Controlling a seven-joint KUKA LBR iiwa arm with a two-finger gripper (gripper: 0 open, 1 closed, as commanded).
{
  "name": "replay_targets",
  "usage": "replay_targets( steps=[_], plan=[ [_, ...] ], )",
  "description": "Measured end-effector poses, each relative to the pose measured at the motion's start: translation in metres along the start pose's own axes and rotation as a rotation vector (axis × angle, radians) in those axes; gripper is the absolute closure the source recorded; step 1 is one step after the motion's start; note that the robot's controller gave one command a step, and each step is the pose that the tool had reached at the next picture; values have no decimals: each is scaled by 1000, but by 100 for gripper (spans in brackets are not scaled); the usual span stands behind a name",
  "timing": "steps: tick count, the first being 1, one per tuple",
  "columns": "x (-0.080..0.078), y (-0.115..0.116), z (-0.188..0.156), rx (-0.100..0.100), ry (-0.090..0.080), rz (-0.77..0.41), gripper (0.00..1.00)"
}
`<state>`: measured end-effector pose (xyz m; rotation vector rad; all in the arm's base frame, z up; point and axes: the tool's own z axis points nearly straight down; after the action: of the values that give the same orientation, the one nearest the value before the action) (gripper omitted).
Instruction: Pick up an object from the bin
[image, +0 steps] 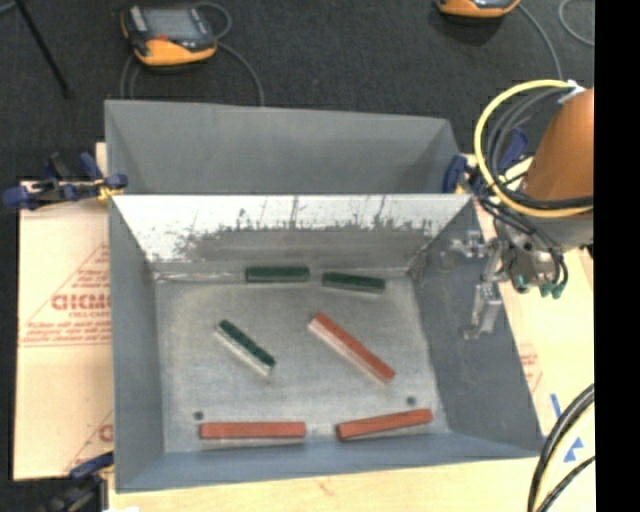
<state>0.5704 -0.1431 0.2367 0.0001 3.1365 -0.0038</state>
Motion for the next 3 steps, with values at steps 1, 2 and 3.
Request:
replay_targets(
  steps=[1,2,3],
  plan=[
    [31,29,44,2,-6,-40,0],
    [29,43,90,-2,1,63,0],
    [34,53,139,-2,-2,270,0]
  ],
)
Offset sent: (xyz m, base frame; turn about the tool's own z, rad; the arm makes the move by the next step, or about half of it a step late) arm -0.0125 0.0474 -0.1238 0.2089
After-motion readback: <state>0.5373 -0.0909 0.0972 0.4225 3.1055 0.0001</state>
